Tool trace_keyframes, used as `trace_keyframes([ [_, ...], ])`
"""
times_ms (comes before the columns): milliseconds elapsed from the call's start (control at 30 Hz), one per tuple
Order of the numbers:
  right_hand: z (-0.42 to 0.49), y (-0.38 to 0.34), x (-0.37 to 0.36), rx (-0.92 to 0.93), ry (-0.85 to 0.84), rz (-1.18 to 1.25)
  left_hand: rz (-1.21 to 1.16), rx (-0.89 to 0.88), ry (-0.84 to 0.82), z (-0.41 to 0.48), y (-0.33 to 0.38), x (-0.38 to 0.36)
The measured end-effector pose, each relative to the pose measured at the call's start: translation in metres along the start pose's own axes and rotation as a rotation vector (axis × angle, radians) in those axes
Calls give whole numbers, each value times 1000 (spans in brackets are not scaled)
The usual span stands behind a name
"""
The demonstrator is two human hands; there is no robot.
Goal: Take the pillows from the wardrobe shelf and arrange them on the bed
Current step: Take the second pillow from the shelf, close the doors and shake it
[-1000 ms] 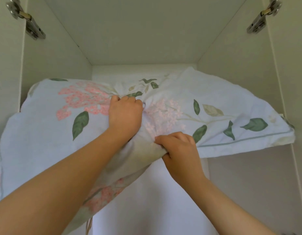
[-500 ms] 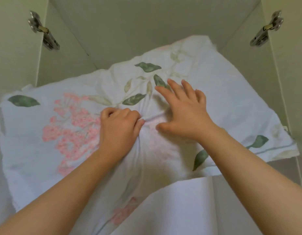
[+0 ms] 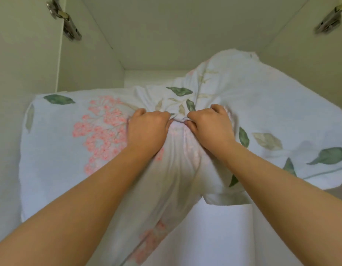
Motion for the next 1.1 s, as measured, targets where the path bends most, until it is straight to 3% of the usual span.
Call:
trace_keyframes([
  [133,-5,-9,3,24,225,-39,-15,-26,172,-7,-7,7],
  [200,-14,-15,8,28,231,-39,-10,-46,224,-18,-10,12],
  [367,-47,-40,16,70,220,-71,-100,-3,170,-57,-13,21],
  [467,-83,-63,19,46,157,-30,-259,4,-7,-97,-12,26],
  [533,-111,-79,26,-43,-12,89,-355,22,-227,-124,-7,29],
  [600,-143,-91,27,-163,-152,247,-428,-20,-318,-152,-1,29],
  [733,-201,-112,26,-251,-243,261,-425,-62,-544,-206,17,26],
  [900,-276,-124,23,-395,-492,356,-363,-76,-730,-278,49,20],
  [1100,-362,-152,15,-435,-634,553,-408,59,-1019,-374,69,24],
])
Point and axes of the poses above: each hand's wrist, its own z-axis towards the middle knuckle, its own x-axis out of the back of the hand, y = z × x, the point moved 1 cm from there along z, towards the middle knuckle, and after that the axes turned 14 degrees about x, right-handed, at the moved point
